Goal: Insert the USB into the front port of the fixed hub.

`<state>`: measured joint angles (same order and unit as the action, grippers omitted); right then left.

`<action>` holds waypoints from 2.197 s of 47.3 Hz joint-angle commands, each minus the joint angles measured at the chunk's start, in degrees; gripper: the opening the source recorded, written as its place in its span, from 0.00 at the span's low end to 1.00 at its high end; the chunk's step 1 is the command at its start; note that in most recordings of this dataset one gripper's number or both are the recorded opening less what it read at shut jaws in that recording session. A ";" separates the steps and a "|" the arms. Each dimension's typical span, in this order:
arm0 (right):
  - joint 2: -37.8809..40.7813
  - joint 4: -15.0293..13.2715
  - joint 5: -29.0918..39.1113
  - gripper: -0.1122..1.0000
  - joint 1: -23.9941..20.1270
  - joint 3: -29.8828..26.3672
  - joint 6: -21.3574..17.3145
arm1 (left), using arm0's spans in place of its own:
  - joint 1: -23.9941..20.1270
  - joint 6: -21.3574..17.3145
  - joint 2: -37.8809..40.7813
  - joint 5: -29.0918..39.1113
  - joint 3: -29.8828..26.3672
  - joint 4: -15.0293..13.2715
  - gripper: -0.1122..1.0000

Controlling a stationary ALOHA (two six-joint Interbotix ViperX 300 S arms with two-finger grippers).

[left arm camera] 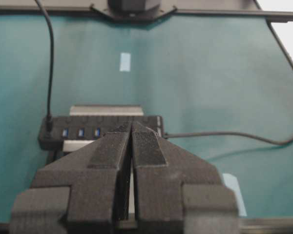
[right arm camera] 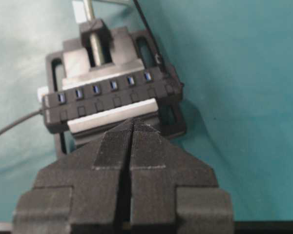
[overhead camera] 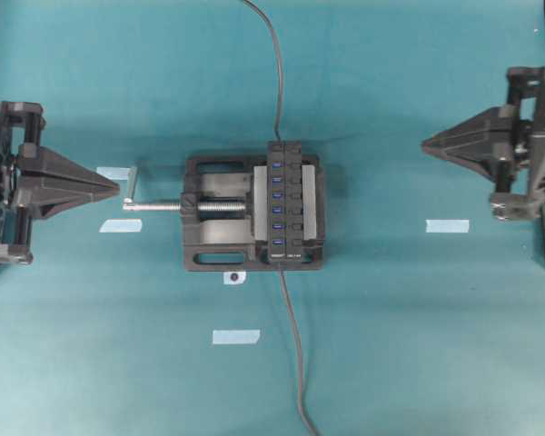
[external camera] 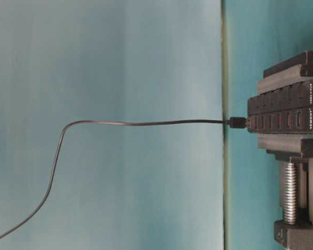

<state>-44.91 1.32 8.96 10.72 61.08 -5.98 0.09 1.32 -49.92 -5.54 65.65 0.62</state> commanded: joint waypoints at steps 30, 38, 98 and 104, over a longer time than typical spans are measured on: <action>16.61 -0.97 -1.85 0.05 4.22 -9.14 6.24 | 0.09 0.00 0.00 1.58 -1.58 0.18 0.10; 21.71 -0.97 -0.88 0.05 4.22 -11.78 8.79 | 0.18 0.00 -0.09 1.58 -1.58 0.09 0.10; 42.45 -0.97 -2.11 0.05 2.64 -25.14 13.89 | 0.18 0.09 -2.72 2.46 -0.26 0.09 0.10; 43.07 -0.88 -2.20 0.05 2.46 -25.49 13.89 | 0.09 0.09 -2.72 2.46 -0.35 0.09 0.10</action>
<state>-1.41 0.44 7.29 13.54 37.09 7.47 0.18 1.32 -52.91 -2.81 65.92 0.62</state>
